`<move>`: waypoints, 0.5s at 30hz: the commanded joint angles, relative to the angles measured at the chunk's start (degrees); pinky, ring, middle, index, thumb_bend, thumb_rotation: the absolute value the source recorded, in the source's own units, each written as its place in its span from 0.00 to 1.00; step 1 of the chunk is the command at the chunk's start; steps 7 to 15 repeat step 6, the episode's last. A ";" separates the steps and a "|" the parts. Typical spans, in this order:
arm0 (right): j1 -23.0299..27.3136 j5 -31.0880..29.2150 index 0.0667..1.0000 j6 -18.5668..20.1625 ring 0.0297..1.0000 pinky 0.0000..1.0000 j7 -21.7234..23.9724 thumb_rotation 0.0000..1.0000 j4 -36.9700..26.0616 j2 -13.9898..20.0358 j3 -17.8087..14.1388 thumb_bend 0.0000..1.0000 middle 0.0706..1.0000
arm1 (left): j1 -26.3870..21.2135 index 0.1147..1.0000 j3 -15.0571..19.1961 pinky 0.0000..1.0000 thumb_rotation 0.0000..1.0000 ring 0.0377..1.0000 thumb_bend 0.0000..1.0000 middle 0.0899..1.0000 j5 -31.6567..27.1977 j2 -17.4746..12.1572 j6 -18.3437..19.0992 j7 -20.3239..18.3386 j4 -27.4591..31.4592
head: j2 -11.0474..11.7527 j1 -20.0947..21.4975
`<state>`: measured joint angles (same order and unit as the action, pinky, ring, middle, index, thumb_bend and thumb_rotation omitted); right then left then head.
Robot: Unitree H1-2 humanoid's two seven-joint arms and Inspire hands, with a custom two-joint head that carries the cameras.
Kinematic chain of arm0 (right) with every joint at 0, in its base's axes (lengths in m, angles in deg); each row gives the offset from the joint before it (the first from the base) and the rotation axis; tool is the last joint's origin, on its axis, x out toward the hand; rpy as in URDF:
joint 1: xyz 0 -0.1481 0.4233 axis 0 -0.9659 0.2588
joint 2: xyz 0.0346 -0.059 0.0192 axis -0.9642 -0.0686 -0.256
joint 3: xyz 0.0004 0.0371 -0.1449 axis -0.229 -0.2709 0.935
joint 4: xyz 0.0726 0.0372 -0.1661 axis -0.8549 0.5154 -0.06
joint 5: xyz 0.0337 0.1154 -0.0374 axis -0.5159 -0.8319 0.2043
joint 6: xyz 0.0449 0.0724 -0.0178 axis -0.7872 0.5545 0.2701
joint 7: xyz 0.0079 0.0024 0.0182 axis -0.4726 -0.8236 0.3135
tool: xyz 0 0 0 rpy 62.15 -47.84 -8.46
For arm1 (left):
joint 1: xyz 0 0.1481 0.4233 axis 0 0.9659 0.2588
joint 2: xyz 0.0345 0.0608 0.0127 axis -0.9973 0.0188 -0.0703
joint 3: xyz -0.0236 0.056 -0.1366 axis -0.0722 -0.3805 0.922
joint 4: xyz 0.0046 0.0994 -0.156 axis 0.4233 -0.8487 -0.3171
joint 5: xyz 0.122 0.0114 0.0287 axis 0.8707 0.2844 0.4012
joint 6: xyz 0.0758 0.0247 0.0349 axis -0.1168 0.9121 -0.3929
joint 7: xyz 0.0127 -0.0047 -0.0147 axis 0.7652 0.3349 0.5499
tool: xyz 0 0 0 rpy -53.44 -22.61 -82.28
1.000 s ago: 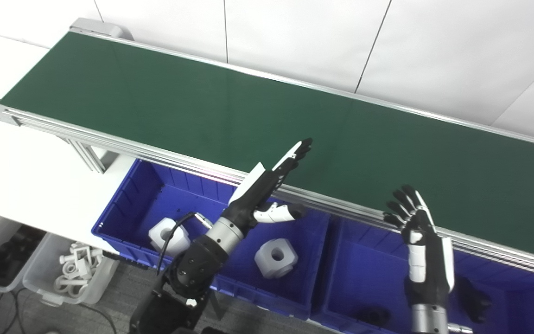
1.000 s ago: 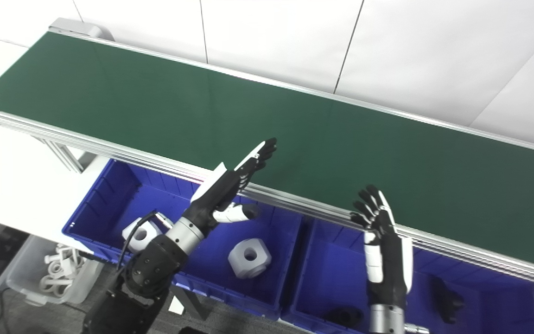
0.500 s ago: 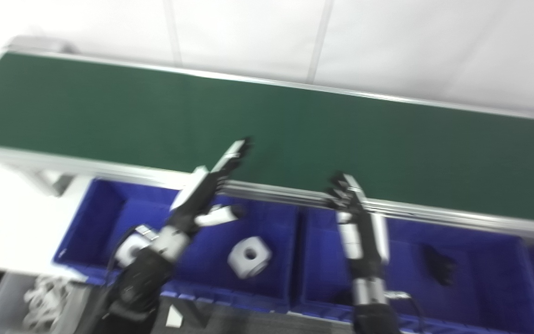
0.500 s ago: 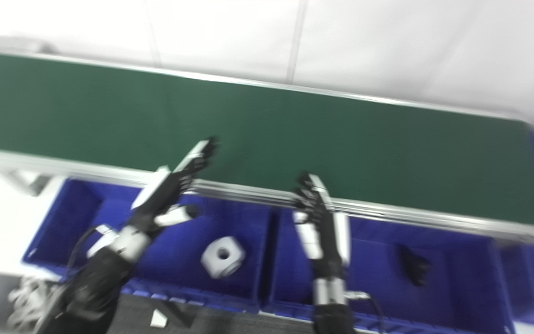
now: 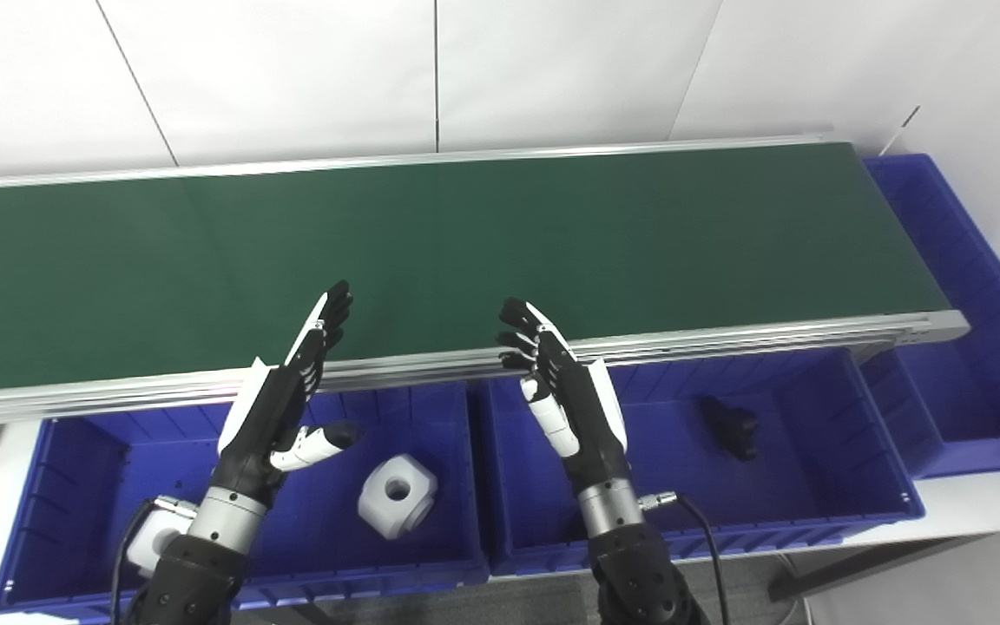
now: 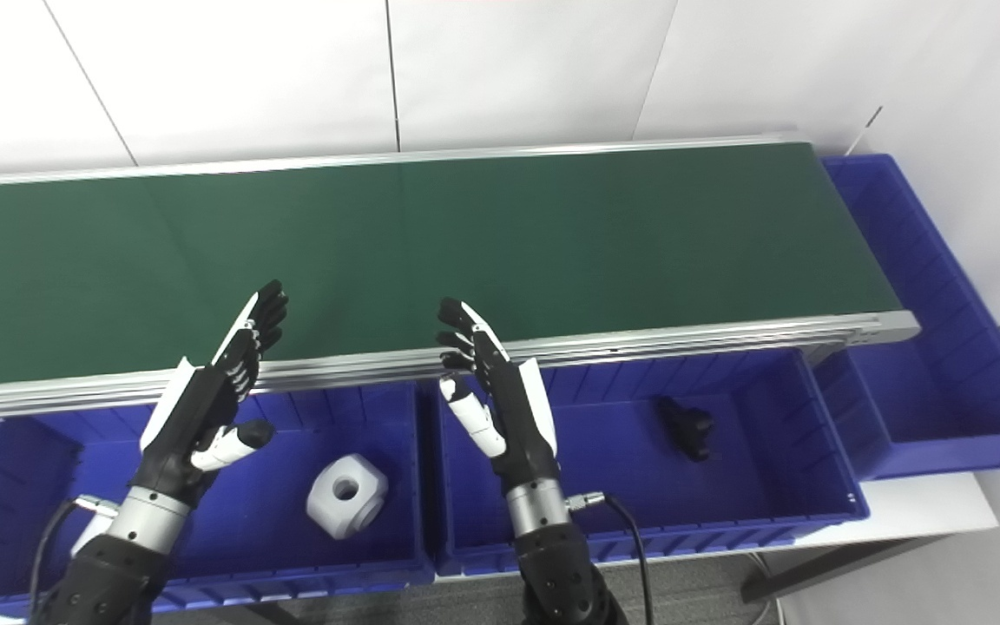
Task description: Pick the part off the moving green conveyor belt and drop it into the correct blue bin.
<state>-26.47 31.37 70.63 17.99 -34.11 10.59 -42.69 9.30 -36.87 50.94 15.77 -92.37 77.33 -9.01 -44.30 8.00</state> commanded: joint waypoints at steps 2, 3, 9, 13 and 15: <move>0.30 -1.93 0.89 -2.52 0.82 0.75 0.67 1.00 -2.41 0.30 -0.34 0.78 0.86 | 0.40 1.00 -0.25 1.00 0.83 1.00 1.00 1.00 1.54 1.00 -1.54 1.30 2.53 | 0.15 -1.89; 0.15 -2.56 0.89 -2.45 0.82 0.75 0.83 1.00 -2.56 0.56 -0.49 0.79 0.86 | 0.97 1.00 -0.24 1.00 0.83 1.00 0.99 1.00 2.02 1.34 -1.11 1.59 3.68 | 0.44 -3.56; -0.18 -3.72 0.89 -2.81 0.82 0.75 1.05 1.00 -2.63 1.42 -0.84 0.80 0.86 | 3.28 1.00 0.31 0.99 0.86 1.00 0.97 1.00 2.75 2.73 0.58 2.92 7.73 | 0.63 -5.20; -0.18 -3.72 0.89 -2.81 0.82 0.75 1.05 1.00 -2.63 1.42 -0.84 0.80 0.86 | 3.28 1.00 0.31 0.99 0.86 1.00 0.97 1.00 2.75 2.73 0.58 2.92 7.73 | 0.63 -5.20; -0.18 -3.72 0.89 -2.81 0.82 0.75 1.05 1.00 -2.63 1.42 -0.84 0.80 0.86 | 3.28 1.00 0.31 0.99 0.86 1.00 0.97 1.00 2.75 2.73 0.58 2.92 7.73 | 0.63 -5.20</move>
